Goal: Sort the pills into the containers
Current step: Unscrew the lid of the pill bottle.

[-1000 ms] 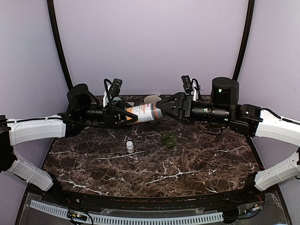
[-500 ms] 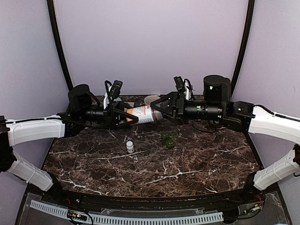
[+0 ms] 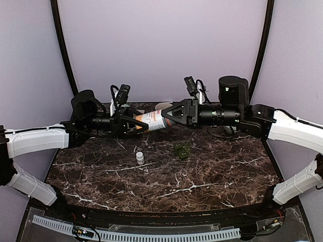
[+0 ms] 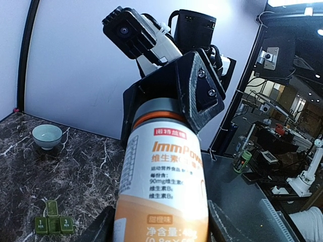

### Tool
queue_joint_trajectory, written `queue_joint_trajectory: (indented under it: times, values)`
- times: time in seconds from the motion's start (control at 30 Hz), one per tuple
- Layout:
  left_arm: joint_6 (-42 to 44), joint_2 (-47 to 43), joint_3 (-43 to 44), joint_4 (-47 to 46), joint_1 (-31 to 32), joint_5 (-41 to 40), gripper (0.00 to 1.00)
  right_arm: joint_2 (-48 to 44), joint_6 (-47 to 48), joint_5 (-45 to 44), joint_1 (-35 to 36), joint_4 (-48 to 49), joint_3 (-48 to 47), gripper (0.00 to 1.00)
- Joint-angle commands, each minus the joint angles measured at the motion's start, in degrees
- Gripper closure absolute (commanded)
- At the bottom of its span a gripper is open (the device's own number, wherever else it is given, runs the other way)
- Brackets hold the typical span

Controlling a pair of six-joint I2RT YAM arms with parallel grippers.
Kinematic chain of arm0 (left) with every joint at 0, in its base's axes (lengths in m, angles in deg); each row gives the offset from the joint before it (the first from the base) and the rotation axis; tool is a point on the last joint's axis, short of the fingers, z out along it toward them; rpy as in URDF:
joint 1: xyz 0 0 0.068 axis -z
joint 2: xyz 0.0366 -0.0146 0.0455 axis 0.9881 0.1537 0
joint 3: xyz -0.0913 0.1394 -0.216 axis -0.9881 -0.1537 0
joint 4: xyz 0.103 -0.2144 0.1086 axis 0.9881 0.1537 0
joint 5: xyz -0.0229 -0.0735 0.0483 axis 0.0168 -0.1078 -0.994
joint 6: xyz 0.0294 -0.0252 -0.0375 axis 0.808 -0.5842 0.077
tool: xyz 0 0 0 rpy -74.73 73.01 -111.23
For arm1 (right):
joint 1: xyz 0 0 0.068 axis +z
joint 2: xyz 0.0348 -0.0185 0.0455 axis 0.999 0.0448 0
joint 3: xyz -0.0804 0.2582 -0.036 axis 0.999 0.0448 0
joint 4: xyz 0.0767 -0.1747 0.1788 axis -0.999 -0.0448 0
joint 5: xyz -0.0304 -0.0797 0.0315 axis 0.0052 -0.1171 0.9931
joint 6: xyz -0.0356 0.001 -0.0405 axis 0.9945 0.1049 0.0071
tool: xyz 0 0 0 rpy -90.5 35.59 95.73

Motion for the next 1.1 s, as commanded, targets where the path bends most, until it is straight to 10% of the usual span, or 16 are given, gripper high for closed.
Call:
queue_joint_trajectory:
  times: [0.0, 0.53, 1.07]
  values:
    - [-8.7, -1.3, 0.8, -4.6, -0.2, 4.9, 1.0, -1.6, 16.3, 2.2, -0.3, 0.0, -0.5, 0.9]
    - [-46.6, 7.8, 3.7, -36.5, -1.0, 18.7, 1.0, -8.0, 46.9, 3.6, -0.3, 2.5, 5.0, 0.85]
    - [-36.9, 7.1, 2.8, -27.4, -1.0, 17.5, 1.0, -13.8, 40.8, -3.9, -0.3, 8.4, 10.4, 0.83]
